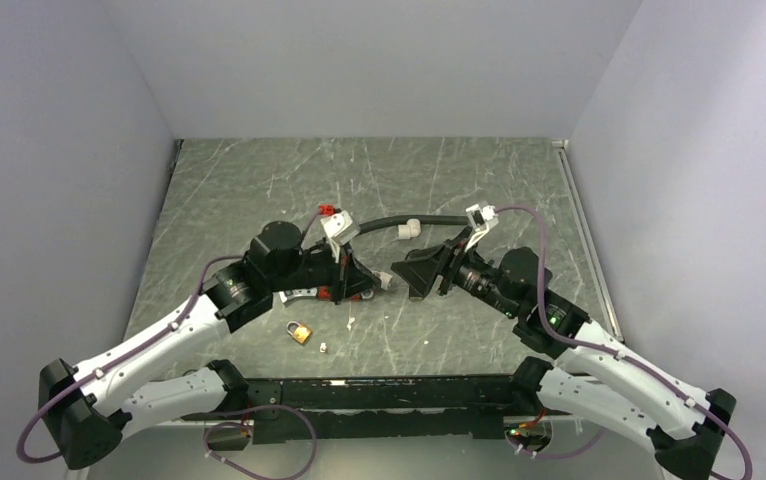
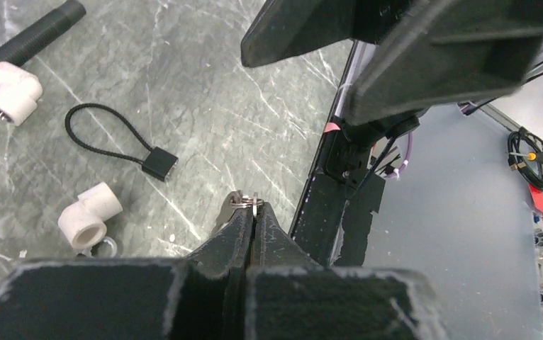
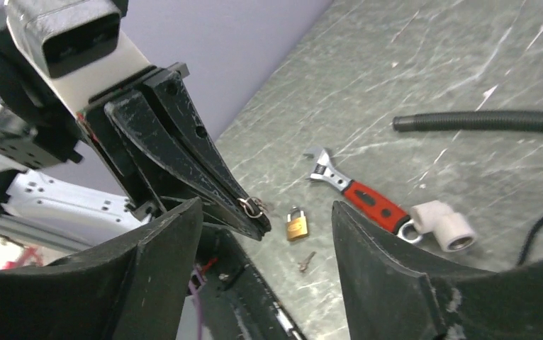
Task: Unlock with the key
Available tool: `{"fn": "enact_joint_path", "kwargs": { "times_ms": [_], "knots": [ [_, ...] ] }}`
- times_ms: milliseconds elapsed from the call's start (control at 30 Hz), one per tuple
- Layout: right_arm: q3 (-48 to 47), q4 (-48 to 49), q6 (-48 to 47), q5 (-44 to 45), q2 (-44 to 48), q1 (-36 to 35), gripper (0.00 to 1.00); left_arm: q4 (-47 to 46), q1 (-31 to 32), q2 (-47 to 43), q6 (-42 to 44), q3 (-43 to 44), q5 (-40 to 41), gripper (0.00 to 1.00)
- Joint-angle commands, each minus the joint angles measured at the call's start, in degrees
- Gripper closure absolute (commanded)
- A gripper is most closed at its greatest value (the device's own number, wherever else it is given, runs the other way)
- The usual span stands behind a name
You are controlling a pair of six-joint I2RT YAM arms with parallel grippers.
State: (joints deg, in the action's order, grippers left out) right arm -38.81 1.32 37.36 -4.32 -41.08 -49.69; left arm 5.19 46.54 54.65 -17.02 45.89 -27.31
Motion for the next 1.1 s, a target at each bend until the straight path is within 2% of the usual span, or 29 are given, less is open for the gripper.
{"fn": "enact_joint_path", "kwargs": {
  "times_ms": [0, 67, 167, 300, 433, 567, 667, 767, 867, 1067],
  "knots": [
    [-5.3, -4.3, -9.5, 1.5, 1.5, 0.1, 0.24, 12.0, 0.5, 1.2, 0.3, 8.7, 2.7, 1.00],
    [-6.0, -3.7, -13.9, -1.3, 0.7, 0.1, 0.21, 19.3, 0.5, 1.9, 0.2, 13.6, 4.8, 1.00],
    [-7.1, -3.9, -18.5, -8.3, -1.5, 0.1, 0.21, 35.1, 0.6, 4.5, 0.2, 21.5, 8.7, 1.00],
    [-7.1, -3.1, -25.1, -21.9, -4.0, 0.1, 0.21, 51.3, 0.6, 8.6, 0.7, 31.1, 12.5, 1.00],
    [-8.3, -6.9, -32.2, -33.1, -8.1, 0.1, 0.23, 60.8, 0.7, 11.9, 2.3, 35.4, 14.4, 1.00],
    [-7.1, -6.6, -36.8, -42.4, -11.8, 0.1, 0.23, 68.4, 2.2, 18.3, 3.4, 40.3, 16.2, 1.00],
    [-3.1, 0.1, -38.0, -45.2, -13.7, 0.1, 0.27, 74.2, 5.9, 24.7, 4.0, 45.7, 18.8, 1.00],
    [3.5, 17.4, -33.4, -45.3, -16.3, 0.0, 0.33, 78.8, 10.6, 30.1, 4.6, 47.6, 17.2, 1.00],
    [7.9, 28.2, -32.0, -44.2, -19.9, -0.8, 0.38, 78.5, 14.3, 32.8, 4.7, 47.6, 14.6, 1.00],
    [11.8, 33.1, -36.2, -37.8, -20.9, -4.8, 0.43, 78.2, 16.7, 33.8, 5.4, 48.2, 12.7, 1.00]
  ]
}}
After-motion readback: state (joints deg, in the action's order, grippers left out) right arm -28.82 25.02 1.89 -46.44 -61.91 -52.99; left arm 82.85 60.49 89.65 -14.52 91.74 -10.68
